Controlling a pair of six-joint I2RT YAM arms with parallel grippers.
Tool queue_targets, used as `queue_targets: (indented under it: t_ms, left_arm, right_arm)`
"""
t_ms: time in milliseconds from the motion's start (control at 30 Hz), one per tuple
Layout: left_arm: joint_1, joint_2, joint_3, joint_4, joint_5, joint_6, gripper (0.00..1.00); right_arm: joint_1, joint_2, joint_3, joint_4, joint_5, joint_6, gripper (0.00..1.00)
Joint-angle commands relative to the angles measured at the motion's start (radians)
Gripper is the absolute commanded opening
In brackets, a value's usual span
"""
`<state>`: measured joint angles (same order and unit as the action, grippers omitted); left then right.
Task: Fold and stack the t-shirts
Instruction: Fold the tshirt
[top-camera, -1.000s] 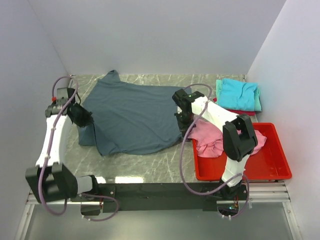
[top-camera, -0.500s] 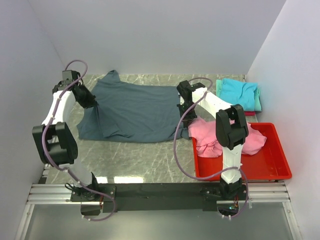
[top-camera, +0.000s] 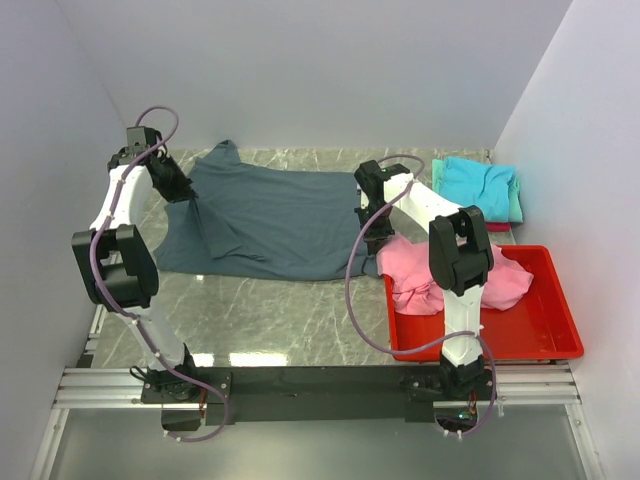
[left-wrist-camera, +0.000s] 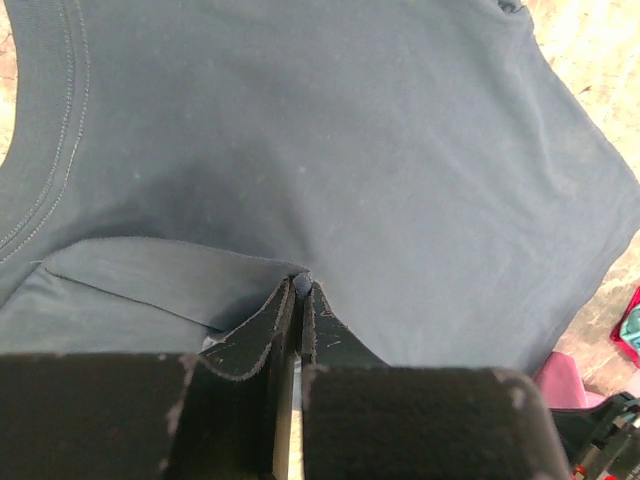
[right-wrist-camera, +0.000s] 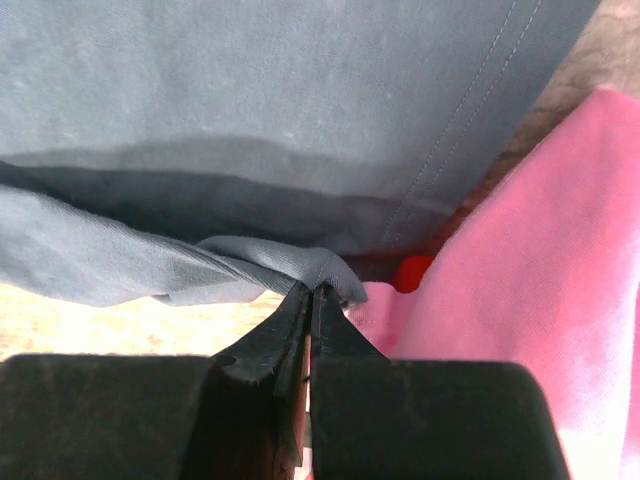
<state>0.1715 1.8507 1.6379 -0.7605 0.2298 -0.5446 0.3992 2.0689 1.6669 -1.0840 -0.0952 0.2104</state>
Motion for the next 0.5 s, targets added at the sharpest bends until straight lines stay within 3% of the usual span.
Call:
queue_targets:
  t_ms: [0,467]
  left_arm:
    - [0.003,0.005,0.028,0.006,-0.023,0.025,0.01]
    - [0.005,0.099,0.154,0.006,-0.017,0.049,0.01]
  right_arm:
    - [-0.008,0.007,0.050,-0.014,0.012,-0.014,0.00]
    - [-0.036,0.019,0.082,-0.022,0.061,0.004,0.00]
